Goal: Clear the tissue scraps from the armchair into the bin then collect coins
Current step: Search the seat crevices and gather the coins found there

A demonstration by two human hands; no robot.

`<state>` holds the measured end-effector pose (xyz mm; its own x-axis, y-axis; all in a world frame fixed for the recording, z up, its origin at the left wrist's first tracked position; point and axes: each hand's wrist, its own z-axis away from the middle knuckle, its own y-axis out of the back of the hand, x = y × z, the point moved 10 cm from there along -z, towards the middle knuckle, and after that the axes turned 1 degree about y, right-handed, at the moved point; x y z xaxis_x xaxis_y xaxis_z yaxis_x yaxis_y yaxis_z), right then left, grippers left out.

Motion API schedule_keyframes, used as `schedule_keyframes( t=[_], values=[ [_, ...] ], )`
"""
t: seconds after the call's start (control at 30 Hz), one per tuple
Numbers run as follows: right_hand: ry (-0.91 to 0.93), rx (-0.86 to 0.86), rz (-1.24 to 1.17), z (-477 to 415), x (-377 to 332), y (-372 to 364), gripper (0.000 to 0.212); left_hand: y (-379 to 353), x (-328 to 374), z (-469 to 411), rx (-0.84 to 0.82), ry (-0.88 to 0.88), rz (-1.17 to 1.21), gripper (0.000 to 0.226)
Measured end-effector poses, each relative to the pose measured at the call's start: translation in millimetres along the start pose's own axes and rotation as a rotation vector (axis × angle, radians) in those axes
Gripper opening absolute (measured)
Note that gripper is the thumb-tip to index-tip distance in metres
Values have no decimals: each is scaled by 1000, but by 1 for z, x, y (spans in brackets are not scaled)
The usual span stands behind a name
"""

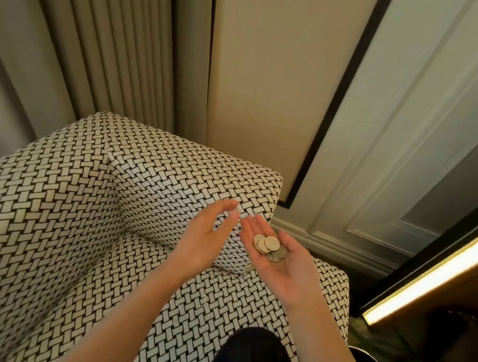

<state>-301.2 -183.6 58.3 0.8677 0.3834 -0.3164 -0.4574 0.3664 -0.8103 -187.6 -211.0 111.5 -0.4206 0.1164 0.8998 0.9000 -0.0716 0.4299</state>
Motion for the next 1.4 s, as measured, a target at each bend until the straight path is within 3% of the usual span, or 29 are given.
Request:
schedule_keyframes(
  t=[0.13, 0.27, 0.43, 0.53, 0.8, 1.07, 1.2, 1.4],
  values=[
    [43, -6, -74, -36, -20, -20, 49, 6, -19, -45, 27, 130, 162, 54],
    [80, -64, -130, -78, -35, -47, 54, 11, -25, -94, 61, 182, 236, 53],
    [208, -110, -94, -125, -54, -74, 60, -1, -27, -135, 0, 162, 172, 55],
    [252, -121, -22, -151, -62, -85, 66, 3, -38, -148, 60, 196, 210, 56],
    [384, -114, 332, -175, -67, -90, 75, -11, -34, -159, 39, 76, -43, 52],
    [614, -35, 883, -169, -66, -100, 75, -13, -29, -158, -31, 68, -24, 54],
    [706, 18, 1121, -164, -62, -108, 69, -12, -35, -159, -56, 104, 8, 43],
    [666, -26, 1356, -172, -53, -116, 66, -9, -28, -155, -154, 84, 13, 49]
  ],
)
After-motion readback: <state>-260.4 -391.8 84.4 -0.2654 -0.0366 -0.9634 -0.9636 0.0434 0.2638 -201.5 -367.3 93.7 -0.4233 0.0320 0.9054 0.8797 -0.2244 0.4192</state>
